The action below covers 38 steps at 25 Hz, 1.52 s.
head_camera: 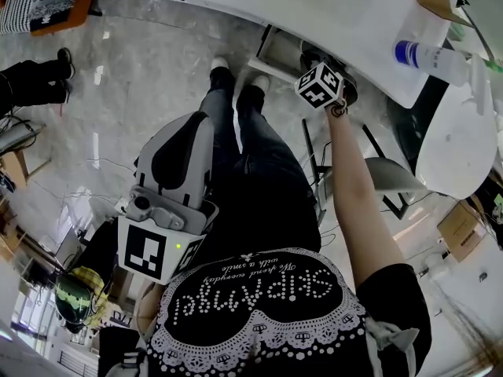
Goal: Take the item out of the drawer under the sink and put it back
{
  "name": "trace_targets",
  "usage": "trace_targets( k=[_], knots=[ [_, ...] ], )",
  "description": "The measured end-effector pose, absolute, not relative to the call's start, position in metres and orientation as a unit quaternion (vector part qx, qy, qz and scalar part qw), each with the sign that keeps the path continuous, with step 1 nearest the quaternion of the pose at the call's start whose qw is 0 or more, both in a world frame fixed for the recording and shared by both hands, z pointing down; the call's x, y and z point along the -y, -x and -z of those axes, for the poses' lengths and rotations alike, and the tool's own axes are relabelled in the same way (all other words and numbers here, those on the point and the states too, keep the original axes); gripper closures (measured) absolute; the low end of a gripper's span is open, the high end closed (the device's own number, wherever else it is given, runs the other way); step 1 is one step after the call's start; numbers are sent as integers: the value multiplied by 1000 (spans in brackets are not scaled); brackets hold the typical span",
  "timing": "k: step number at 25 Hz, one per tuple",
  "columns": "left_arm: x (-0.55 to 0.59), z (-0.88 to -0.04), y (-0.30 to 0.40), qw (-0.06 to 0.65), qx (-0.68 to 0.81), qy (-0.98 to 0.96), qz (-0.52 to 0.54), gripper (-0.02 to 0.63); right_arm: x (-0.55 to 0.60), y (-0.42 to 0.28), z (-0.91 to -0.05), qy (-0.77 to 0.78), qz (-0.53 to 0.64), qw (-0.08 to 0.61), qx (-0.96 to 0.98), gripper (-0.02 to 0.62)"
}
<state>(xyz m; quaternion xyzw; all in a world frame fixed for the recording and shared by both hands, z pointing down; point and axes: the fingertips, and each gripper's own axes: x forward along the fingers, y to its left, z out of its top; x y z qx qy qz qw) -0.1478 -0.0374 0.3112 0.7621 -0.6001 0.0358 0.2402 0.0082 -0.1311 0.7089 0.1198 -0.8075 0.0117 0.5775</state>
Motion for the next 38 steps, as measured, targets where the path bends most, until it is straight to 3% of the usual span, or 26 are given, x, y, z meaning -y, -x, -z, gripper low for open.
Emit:
trace_targets(
  k=[38],
  knots=[
    [49, -316, 154, 257, 591, -764, -26, 603, 134, 2, -708, -116, -21, 578, 808, 565]
  ],
)
